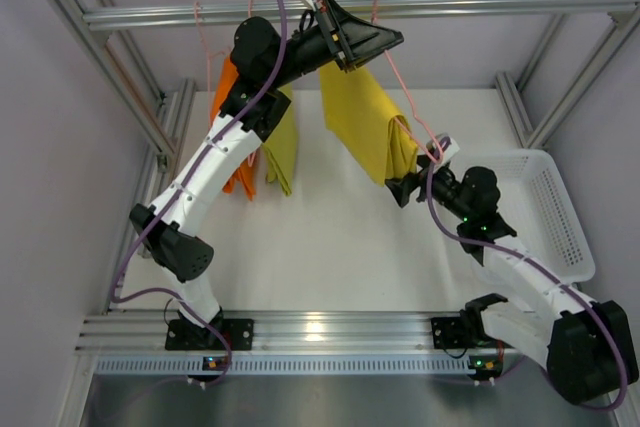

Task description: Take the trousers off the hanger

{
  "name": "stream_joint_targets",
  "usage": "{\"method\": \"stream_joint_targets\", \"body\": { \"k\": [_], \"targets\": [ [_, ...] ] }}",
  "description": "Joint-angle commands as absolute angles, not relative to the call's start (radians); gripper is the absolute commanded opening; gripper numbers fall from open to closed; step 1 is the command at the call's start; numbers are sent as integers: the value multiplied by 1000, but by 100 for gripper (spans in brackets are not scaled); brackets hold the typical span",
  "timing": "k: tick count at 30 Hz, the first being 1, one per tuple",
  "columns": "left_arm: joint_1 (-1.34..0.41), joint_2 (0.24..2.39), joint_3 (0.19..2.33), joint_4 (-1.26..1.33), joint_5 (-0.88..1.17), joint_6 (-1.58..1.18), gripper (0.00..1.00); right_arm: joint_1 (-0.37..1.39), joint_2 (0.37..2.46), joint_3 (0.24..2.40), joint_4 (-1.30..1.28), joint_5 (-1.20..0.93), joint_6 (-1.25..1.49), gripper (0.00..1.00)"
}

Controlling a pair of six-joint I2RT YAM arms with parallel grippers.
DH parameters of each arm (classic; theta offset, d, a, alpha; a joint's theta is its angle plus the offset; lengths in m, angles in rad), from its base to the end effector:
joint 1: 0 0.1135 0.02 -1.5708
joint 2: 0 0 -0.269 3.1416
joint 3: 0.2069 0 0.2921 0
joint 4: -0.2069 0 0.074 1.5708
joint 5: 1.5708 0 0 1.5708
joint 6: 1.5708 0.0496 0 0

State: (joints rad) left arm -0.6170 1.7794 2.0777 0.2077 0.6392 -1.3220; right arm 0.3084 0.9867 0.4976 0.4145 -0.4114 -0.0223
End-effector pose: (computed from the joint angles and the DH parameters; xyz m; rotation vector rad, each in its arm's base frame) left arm 0.3343 -0.2734 0.5732 0.2292 1.4265 -1.9989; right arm 0.2525 0.1013 0.2477 -0.5825 1.5635 0.5550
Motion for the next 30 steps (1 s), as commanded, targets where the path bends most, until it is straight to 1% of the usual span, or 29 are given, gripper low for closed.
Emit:
{"method": "stream_joint_targets", "body": {
  "k": [1, 5, 11, 19, 25, 30],
  "targets": [
    [-618, 1726, 2177, 442, 624, -1287, 0, 287, 999, 548, 535, -422, -22, 93],
    [-617, 1726, 2174, 445, 627, -1285, 0, 285, 989, 566, 526, -437, -52, 92],
    [-617, 1729, 2172, 443, 626, -1279, 0, 255, 974, 535, 517, -448, -104, 91],
    [-617, 1733, 2172, 448, 629, -1266, 0, 229, 953, 522, 515, -442, -107, 90],
    [-624, 1735, 2119, 449, 626, -1272, 0, 218, 966, 558, 565, -462, -37, 89],
    [-630, 1735, 2075, 457, 630, -1270, 0, 219, 986, 653, 618, -492, 110, 90]
  ]
}}
